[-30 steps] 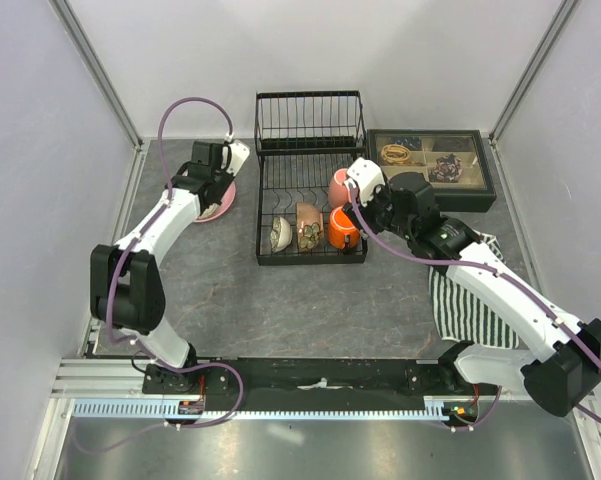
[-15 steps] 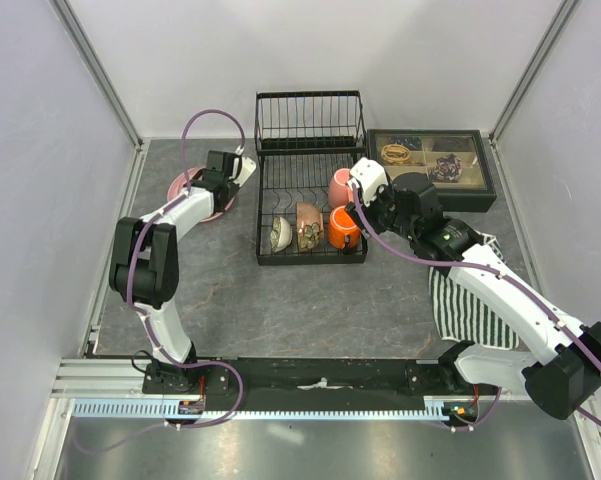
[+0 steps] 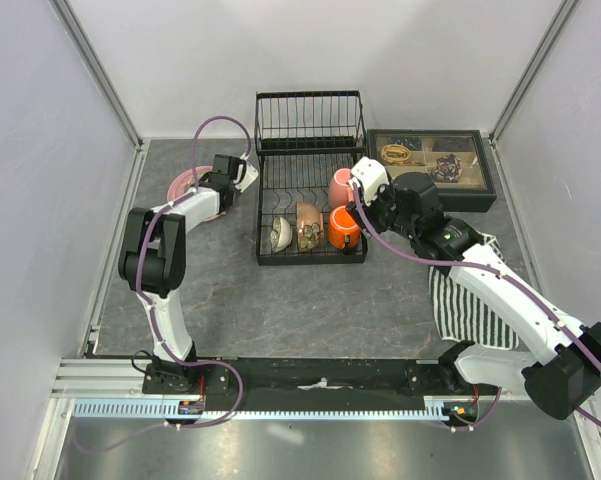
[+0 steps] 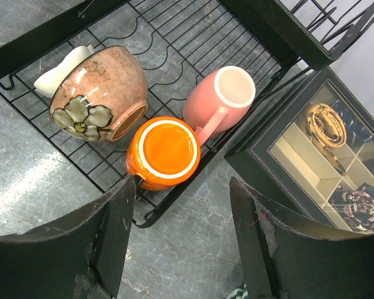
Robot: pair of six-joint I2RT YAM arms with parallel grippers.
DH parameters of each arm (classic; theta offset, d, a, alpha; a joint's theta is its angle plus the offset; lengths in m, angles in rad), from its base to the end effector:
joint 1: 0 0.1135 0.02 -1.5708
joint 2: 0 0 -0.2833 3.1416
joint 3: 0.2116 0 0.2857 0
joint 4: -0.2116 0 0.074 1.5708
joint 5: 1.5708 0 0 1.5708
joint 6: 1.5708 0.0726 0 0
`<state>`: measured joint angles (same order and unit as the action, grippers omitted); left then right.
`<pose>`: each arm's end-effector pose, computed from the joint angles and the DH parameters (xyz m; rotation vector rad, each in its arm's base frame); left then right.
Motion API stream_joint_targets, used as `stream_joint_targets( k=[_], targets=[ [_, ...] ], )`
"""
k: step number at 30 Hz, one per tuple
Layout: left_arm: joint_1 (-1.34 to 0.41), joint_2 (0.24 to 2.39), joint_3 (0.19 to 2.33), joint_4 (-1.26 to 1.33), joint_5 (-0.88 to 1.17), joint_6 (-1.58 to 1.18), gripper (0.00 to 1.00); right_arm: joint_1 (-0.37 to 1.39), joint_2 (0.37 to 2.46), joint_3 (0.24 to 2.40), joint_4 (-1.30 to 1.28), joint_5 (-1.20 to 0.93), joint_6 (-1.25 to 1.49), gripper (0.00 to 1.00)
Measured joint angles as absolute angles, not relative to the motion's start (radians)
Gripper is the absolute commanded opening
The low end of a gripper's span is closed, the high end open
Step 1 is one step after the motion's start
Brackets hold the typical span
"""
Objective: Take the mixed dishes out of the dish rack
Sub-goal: Place the plate at the center of the board.
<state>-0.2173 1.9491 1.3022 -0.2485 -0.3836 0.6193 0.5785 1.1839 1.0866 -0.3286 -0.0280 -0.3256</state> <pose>0.4668 -0.0752 0.1460 0.8529 2.3348 0.6457 0.2755 0.1824 0.3479 -0.8905 1.7926 0.1905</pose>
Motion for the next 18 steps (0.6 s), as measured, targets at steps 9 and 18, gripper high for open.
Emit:
stream_joint_targets(
  k=[9, 18],
  targets=[
    [-0.217, 1.971, 1.314, -0.237, -0.392, 0.633, 0.49, 0.574, 1.184, 1.086, -0.329, -0.030, -0.326, 0.70],
    [-0.217, 1.970, 1.330, -0.242, -0.395, 0.633, 0.64, 0.565, 1.181, 1.063, -0.324, -0.030, -0.325, 0.70]
  ],
)
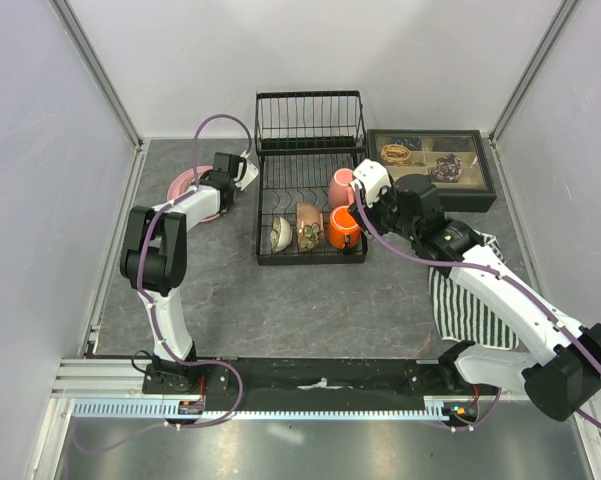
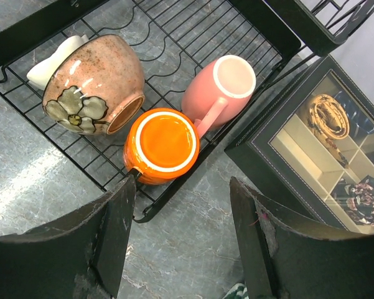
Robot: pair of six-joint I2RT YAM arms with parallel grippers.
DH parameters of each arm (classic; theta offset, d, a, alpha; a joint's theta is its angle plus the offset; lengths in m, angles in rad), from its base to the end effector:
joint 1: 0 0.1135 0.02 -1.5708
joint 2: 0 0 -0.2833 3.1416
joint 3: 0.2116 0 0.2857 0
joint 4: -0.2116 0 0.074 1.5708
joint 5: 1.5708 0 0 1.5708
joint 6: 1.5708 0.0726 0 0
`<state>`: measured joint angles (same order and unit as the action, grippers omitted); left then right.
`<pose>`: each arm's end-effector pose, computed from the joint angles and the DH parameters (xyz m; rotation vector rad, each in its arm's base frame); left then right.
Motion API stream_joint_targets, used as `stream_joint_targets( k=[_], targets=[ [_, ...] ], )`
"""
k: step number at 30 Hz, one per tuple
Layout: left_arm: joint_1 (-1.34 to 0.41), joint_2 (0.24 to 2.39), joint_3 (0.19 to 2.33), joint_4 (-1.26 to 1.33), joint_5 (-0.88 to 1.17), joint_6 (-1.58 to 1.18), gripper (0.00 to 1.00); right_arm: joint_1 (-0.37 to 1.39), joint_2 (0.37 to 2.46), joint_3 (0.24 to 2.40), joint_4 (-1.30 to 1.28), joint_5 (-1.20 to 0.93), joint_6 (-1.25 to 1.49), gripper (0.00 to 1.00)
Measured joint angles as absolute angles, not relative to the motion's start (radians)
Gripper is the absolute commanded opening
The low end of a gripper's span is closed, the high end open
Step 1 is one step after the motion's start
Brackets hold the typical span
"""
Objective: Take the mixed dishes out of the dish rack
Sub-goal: Place the plate at the center of the board.
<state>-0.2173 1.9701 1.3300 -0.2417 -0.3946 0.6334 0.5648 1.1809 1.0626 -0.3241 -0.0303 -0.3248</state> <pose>0.4744 -0.0762 0.1470 0.8569 2.3205 0.6654 0.2769 0.1781 0.3394 -0.8856 1.8130 0.1832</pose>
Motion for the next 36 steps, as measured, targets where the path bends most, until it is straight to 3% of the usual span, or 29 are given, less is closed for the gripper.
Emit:
stream_joint_targets(
  k=[7, 20, 29, 36],
  targets=[
    [-0.217, 1.945, 1.333, -0.288, -0.392, 0.632, 0.87, 0.563, 1.171, 1.060, -0.323, -0.032, -0.323, 0.70],
    [-0.211, 1.682, 1.332, -0.441, -0.293, 0.550, 0.92, 0.562, 1.192, 1.061, -0.328, -0.031, -0.294, 0.80],
    [-0.204, 1.386, 1.326, -0.665, 0.257, 0.406, 0.91, 0.561, 1.211, 1.061, -0.354, -0.027, -0.288, 0.81],
    [-0.205, 1.354, 1.304, -0.720, 0.689, 0.305, 0.88, 0.561, 1.211, 1.053, -0.342, -0.021, -0.291, 0.79]
  ],
)
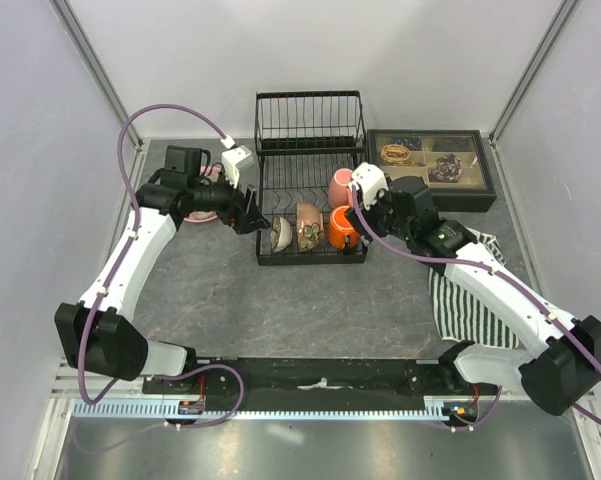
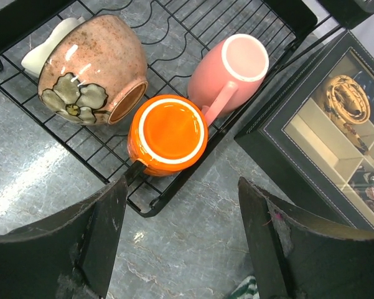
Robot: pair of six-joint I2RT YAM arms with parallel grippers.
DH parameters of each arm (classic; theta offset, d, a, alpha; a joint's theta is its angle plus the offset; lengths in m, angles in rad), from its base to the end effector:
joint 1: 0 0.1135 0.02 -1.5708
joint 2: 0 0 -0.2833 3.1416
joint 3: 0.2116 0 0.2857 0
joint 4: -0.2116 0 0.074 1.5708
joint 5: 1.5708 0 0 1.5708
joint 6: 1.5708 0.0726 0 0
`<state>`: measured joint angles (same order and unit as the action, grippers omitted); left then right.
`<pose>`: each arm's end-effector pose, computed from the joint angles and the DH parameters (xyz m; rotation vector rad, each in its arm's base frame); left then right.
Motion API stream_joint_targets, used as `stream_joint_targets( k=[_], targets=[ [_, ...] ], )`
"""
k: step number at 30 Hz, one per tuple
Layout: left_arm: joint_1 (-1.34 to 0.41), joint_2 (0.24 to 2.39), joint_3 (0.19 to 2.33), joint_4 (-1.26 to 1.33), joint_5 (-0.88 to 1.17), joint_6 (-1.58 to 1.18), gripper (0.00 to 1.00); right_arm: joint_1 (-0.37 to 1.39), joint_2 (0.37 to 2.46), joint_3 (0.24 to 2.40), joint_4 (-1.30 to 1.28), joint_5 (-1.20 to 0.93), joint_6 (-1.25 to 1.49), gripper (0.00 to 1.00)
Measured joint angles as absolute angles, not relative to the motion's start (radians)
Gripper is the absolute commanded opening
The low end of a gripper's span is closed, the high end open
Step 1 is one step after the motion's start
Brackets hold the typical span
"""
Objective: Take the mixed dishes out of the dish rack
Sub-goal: Place the plate at the center of the board, then pick up the bowl from the dish rack.
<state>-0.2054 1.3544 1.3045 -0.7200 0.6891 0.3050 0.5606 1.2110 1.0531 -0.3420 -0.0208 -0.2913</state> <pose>0.3181 -0.1134 0.3457 0.8833 2.0549 -0.7460 0.2822 0.1790 0.3237 -0.8694 1.8851 0.1867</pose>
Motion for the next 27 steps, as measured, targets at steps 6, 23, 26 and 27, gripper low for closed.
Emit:
stream_joint_targets(
  k=[6, 23, 26, 27],
  targets=[
    [-0.205, 1.449, 1.301, -0.674, 0.927, 0.188, 0.84, 0.560, 1.210, 0.973, -0.307, -0.021, -0.293, 0.79],
    [-0.256, 1.695, 1.261, -0.393, 0.979, -0.057, 0.70, 0.478, 1.148, 0.921, -0.290, -0.026, -0.302, 0.77],
    [-0.266, 1.726, 1.261, -0.362, 0.969, -0.079, 0.68, 0.476, 1.121, 0.901, -0.286, -0.030, -0.302, 0.77],
    [-0.270, 1.737, 1.261, -0.351, 0.966, -0.087, 0.67, 0.476, 1.112, 0.894, -0.284, -0.031, -0.303, 0.77]
  ],
)
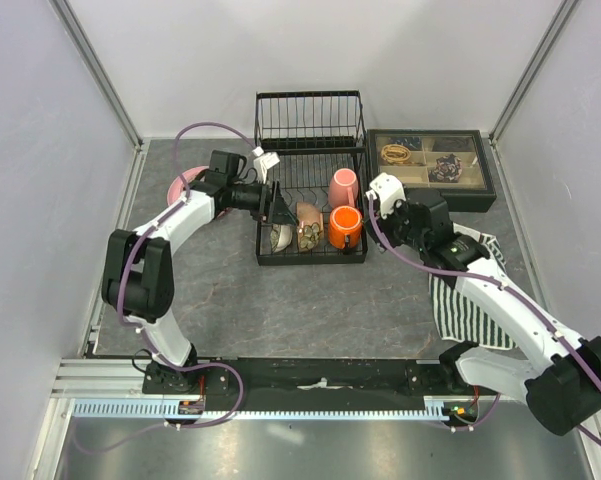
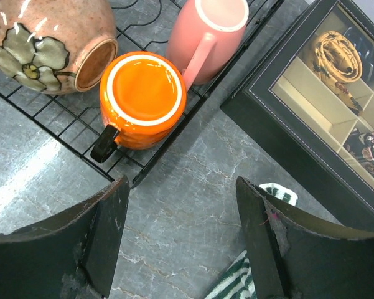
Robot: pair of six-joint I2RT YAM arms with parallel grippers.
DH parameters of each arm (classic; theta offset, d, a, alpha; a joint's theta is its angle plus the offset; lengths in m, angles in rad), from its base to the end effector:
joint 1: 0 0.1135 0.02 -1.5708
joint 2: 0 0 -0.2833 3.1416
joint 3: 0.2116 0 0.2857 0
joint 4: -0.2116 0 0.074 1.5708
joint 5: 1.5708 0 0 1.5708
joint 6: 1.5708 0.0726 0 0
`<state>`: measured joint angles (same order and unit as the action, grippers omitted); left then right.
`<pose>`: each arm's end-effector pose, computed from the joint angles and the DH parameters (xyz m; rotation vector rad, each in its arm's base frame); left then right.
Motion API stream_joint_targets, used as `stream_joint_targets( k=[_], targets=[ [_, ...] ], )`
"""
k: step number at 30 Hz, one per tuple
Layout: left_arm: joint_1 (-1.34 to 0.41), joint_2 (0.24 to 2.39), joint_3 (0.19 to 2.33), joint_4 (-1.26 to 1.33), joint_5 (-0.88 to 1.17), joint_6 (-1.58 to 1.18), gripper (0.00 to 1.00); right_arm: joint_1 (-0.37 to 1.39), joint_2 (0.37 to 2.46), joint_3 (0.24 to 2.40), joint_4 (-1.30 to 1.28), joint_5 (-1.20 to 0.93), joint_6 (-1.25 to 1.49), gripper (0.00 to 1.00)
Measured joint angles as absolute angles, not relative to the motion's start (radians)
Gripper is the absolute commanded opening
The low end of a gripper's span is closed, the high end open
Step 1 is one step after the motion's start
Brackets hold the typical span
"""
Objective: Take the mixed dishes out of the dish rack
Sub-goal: Pick up the bowl from the dish rack.
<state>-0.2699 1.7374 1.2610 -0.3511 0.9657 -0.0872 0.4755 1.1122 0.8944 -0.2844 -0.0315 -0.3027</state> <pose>0.3896 -0.1697 0.2332 0.6657 2.2073 -1.3217 0.2735 0.1434 0.2952 -0.8053 1.9131 0.1385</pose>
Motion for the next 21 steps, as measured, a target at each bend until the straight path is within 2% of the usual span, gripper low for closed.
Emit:
stream_joint_targets(
  k=[9, 21],
  targets=[
    [-0.301, 1.788, 1.261, -0.264, 0.939, -0.118, 0.64, 0.475, 1.087, 0.870, -0.278, -0.041, -0.303, 0.77],
    [-0.318, 1.820, 1.262, -0.155, 0.923, -0.167, 0.40, 0.461, 1.087, 0.857, -0.269, -0.050, -0.303, 0.77]
  ],
)
